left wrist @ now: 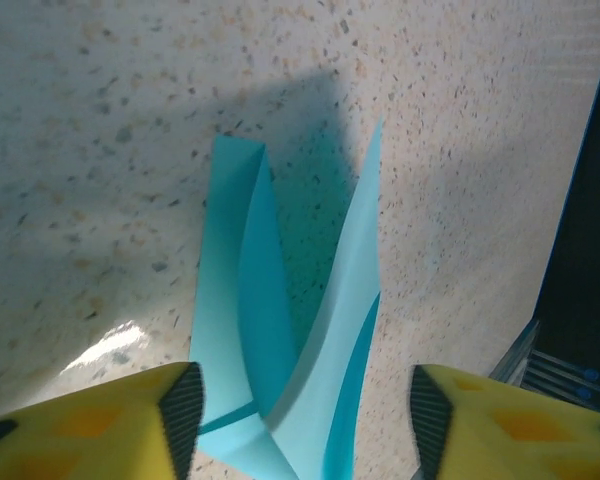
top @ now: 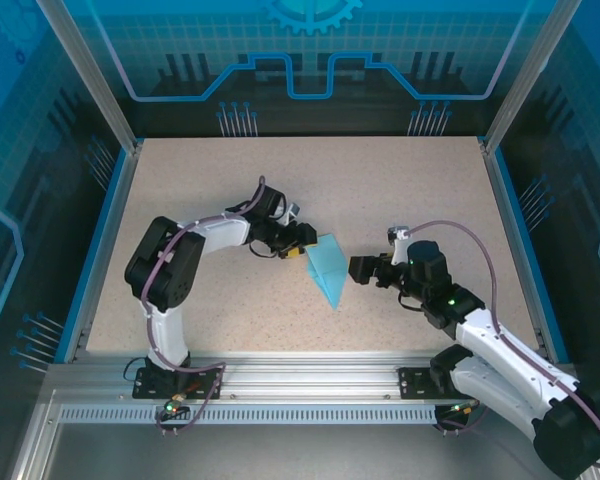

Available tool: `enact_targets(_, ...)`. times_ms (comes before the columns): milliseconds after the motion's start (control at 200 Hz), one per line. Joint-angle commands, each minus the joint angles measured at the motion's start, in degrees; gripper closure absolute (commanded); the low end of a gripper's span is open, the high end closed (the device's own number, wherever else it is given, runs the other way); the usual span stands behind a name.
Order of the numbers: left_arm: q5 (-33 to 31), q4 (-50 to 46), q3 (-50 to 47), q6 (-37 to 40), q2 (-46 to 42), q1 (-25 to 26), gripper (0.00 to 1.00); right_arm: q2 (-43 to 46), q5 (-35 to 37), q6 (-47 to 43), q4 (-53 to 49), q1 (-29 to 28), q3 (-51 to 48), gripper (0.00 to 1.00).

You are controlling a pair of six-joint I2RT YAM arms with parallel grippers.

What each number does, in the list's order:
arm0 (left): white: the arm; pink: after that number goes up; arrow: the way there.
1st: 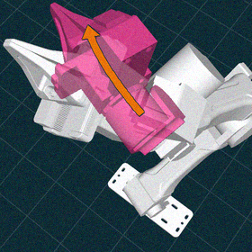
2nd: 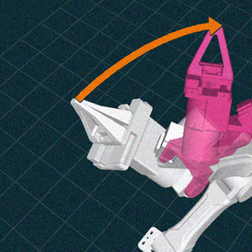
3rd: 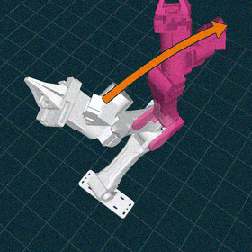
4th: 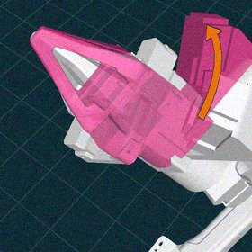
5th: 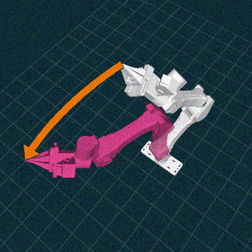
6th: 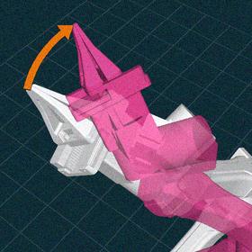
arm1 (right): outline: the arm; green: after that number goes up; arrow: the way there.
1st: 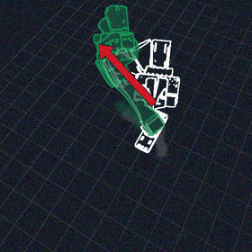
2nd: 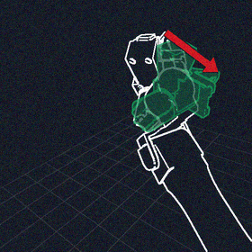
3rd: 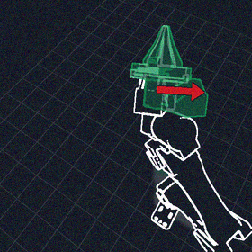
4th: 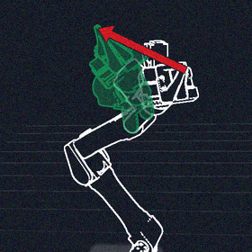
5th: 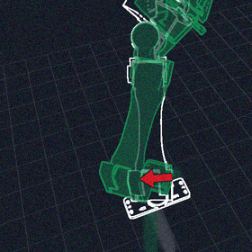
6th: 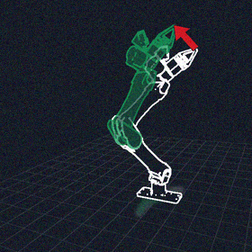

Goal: Fold a paper plane with a square sheet of paper (fold left side to right side)
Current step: Fold the wing for the fifth time at the center of the table.

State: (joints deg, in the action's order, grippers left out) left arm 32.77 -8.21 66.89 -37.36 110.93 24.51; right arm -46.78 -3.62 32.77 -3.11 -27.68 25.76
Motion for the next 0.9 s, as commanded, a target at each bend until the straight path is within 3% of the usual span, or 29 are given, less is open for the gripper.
enact_targets(0,2.8,1.3,2.3,0.5,2.0,0.1,0.51,0.4,-0.6,0.2,3.8,0.6,-1.1,0.00)
enact_targets(270,4.1,3.3,1.9,5.1,1.7,-0.2,0.87,-4.7,-4.8,-4.3,-0.5,0.9,2.8,0.00)
enact_targets(385,5.1,4.1,0.5,7.3,-0.6,-0.4,0.95,-9.8,-12.4,-4.1,2.2,3.8,3.9,0.00)
enact_targets(590,6.8,5.5,-4.0,11.5,-6.0,-0.9,0.99,-21.0,-25.8,-3.3,10.5,11.0,6.0,0.00)
enact_targets(690,8.3,7.3,-6.5,12.8,-8.0,-1.0,1.00,-28.4,-32.4,-4.2,14.3,13.4,8.1,0.06)
enact_targets(895,9.9,9.4,-10.0,15.1,-10.7,-1.0,0.99,-41.0,-38.3,-4.1,23.2,14.5,11.5,0.16)
